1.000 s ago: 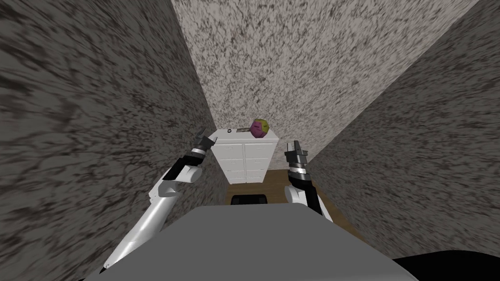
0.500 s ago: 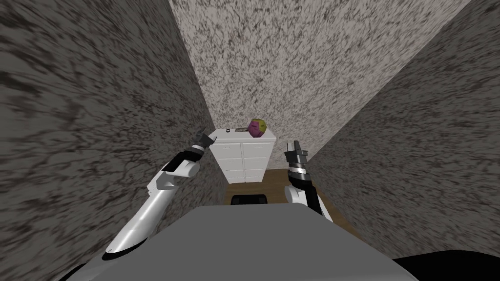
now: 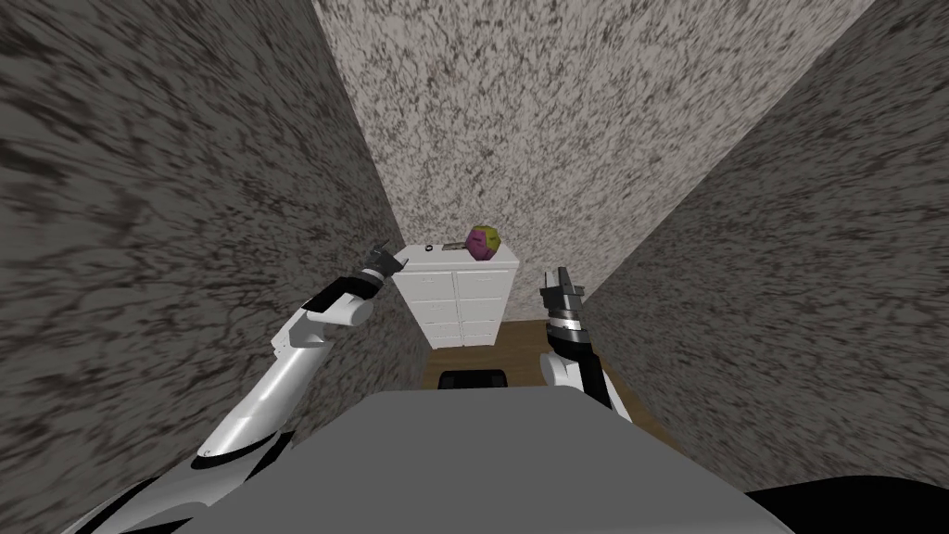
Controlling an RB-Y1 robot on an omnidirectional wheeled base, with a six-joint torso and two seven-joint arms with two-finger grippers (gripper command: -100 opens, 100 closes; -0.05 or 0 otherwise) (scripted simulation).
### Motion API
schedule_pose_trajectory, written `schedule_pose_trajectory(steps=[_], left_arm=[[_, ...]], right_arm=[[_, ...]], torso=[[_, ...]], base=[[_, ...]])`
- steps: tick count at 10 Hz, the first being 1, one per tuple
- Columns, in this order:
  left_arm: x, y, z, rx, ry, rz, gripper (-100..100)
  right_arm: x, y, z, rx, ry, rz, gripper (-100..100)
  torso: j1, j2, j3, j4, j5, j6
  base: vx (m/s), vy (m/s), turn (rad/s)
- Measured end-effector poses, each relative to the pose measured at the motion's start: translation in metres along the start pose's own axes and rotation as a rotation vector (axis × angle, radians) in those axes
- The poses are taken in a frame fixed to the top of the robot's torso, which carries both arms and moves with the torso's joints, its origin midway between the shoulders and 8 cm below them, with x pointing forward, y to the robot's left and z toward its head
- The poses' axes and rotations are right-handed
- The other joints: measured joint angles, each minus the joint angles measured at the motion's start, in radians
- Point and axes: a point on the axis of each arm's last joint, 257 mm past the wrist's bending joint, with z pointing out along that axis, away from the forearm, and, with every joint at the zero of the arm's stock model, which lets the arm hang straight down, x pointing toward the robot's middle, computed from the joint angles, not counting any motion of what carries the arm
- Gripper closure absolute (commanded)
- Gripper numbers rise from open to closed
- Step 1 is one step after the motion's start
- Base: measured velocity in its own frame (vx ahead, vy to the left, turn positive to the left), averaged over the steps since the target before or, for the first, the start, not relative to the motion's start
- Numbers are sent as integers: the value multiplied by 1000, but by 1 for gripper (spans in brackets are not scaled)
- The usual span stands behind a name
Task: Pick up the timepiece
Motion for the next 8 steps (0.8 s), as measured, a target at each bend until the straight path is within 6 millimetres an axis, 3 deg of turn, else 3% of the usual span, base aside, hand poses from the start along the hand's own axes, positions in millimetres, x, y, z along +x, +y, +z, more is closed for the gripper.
schedule_pose_trajectory(steps=[8], left_arm=[[-47,-6,18,-110,-114,-75,-100]], right_arm=[[0,0,0,0,0,0,0]], torso=[[0,-1,-1,0,0,0]], base=[[-1,-37,-36]])
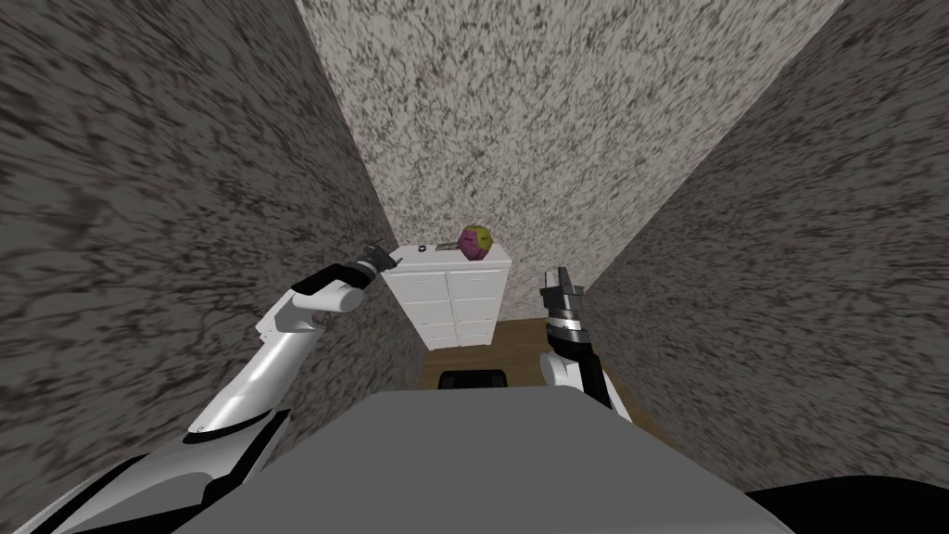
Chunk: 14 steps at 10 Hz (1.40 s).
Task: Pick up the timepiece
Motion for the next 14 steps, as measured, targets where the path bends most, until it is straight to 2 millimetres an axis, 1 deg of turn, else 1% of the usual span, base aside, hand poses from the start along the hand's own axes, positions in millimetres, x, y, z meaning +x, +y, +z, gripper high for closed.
schedule_pose_trajectory(steps=[2,4,5,6,8,9,11,12,13,14], left_arm=[[-11,-1,2,-31,-31,-18,-100],[-25,-9,6,-53,-70,-49,-100],[-29,-6,5,-71,-86,-55,-100],[-39,-14,5,-78,-108,-74,-100],[-50,-15,5,-107,-143,-95,-100],[-58,-24,7,-112,-165,-116,-100],[-67,-22,6,-140,-201,-140,-100],[-76,-30,4,-147,-225,-163,-100],[-82,-33,3,-157,-245,-180,-100],[-85,-29,1,-175,-262,-187,-100]], right_arm=[[0,0,0,0,0,0,0],[0,0,0,0,0,0,0],[0,0,0,0,0,0,0],[0,0,0,0,0,0,0],[0,0,0,0,0,0,0],[0,0,0,0,0,0,0],[0,0,0,0,0,0,0],[0,0,0,0,0,0,0],[0,0,0,0,0,0,0],[0,0,0,0,0,0,0]], torso=[[1,0,0,0,0,-1],[0,0,0,0,0,0],[1,0,0,0,0,-1],[0,0,0,0,0,0],[1,0,0,0,0,-1],[1,-1,0,0,0,0],[2,0,0,0,0,-1],[0,-1,-1,0,0,0],[1,-1,-1,0,0,0],[2,0,0,0,1,-1]], base=[[6,-27,-28],[11,-28,-27],[12,-41,-93],[14,-42,-55],[17,-25,-47],[24,-31,-63],[18,-27,-51],[27,-34,-62],[9,-12,9],[19,-26,-88]])
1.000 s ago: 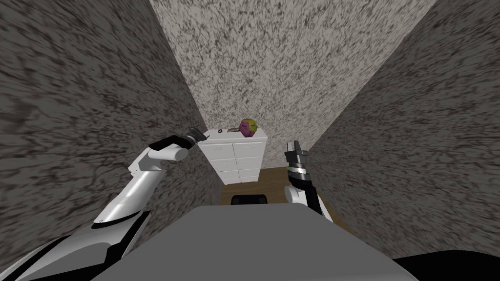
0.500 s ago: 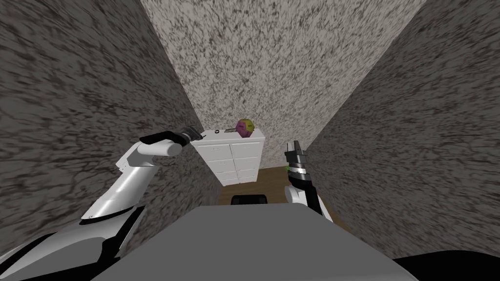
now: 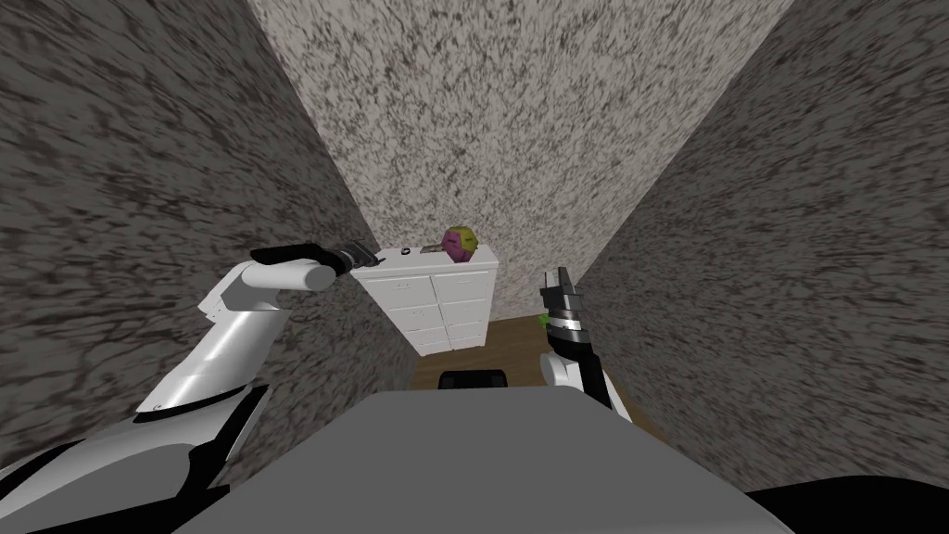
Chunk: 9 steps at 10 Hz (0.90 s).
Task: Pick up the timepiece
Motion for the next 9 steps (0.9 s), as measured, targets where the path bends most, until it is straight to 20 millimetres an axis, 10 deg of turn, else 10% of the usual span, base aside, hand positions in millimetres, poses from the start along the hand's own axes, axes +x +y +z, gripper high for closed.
schedule_pose_trajectory(steps=[9], left_arm=[[-47,-24,-11,-92,-172,-159,-100]], right_arm=[[0,0,0,0,0,0,0]], torso=[[0,-1,0,0,0,0]], base=[[28,-22,-67]])
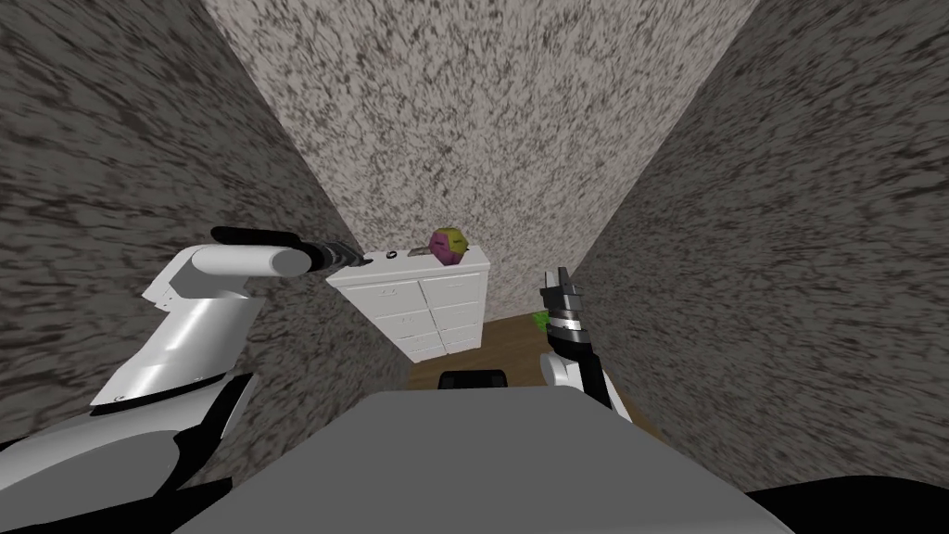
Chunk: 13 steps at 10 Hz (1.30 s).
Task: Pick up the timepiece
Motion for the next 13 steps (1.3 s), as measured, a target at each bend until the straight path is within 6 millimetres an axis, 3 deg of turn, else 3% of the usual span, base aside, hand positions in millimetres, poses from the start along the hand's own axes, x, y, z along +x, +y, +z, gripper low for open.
schedule_pose_trajectory(steps=[6,13], left_arm=[[-30,-19,-16,-57,-112,-134,-100],[-63,-19,-34,-141,-240,-258,-100]], right_arm=[[0,0,0,0,0,0,0],[0,0,0,0,0,0,0]], torso=[[0,-2,-1,0,0,0],[1,0,0,0,0,0]], base=[[38,-14,-76],[37,-8,-69]])
